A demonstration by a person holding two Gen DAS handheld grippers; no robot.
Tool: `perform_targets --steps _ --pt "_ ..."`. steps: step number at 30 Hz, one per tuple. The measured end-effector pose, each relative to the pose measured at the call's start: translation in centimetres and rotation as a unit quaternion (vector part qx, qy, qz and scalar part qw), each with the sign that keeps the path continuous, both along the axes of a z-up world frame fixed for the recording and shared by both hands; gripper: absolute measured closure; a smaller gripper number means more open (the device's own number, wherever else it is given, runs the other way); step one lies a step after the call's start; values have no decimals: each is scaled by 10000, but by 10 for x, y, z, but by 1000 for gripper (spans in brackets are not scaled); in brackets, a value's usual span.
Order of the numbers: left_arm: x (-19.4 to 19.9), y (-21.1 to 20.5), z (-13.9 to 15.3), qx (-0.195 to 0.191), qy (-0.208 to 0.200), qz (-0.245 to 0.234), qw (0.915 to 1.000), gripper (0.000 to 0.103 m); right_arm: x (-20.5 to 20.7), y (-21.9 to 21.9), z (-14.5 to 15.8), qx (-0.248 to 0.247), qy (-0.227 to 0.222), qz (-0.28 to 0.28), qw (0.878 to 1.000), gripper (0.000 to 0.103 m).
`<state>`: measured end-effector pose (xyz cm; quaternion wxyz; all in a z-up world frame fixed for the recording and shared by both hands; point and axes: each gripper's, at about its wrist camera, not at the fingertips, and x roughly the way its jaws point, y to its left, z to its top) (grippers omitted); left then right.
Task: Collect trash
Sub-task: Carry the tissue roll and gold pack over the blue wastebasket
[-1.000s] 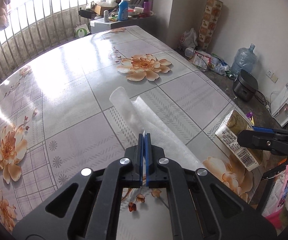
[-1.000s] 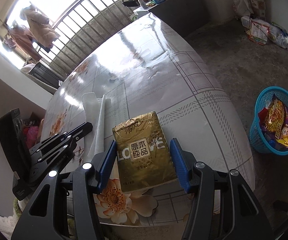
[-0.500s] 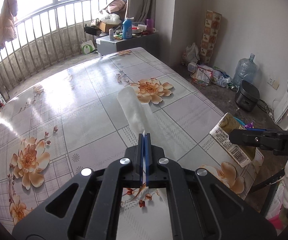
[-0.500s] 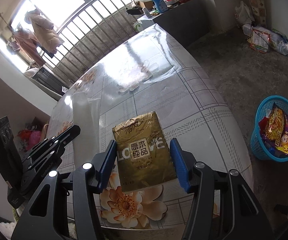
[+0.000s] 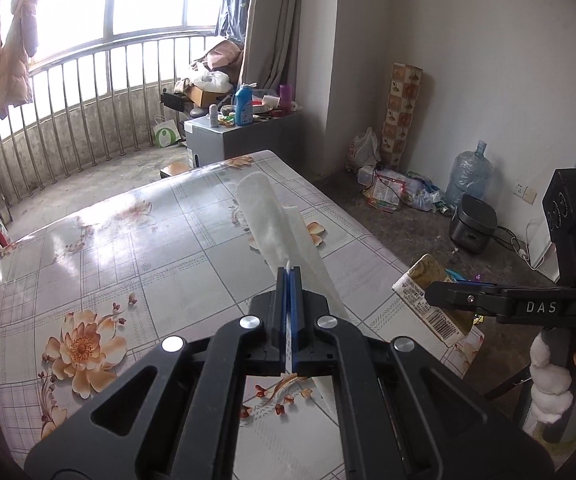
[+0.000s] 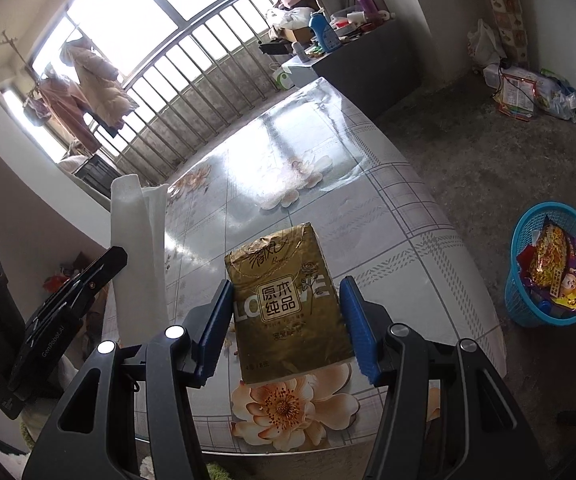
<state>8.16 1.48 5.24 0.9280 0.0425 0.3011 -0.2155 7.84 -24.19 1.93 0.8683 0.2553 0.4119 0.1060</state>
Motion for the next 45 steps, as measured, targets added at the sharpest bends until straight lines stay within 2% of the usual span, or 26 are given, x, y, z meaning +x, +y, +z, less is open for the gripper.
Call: perform_targets --steps 6,15,31,35,38,41,45 --pt "2 -11 20 -73 -47 -181 9998 103 -13 -12 4 129 -181 -221 9995 50" --pt "1 -57 37 -68 -89 -514 9986 103 -34 -45 10 376 -410 -569 9968 50" --pt "17 -150 33 138 -8 -1228 9923 103 -61 -116 -5 745 -529 -1362 9865 50" --pt "26 -186 28 150 125 -1545 9878 103 -74 -157 -12 712 -536 -1929 9772 50" --pt "37 -216 22 115 291 -1807 9830 103 -91 -197 -18 649 -497 -2556 9633 50" --pt "51 -249 11 64 526 -2049 9774 103 -108 -233 -32 578 -299 -3124 9477 50" --pt "67 -297 -15 104 891 -2368 9674 103 -117 -262 -57 671 34 -3562 9320 50"
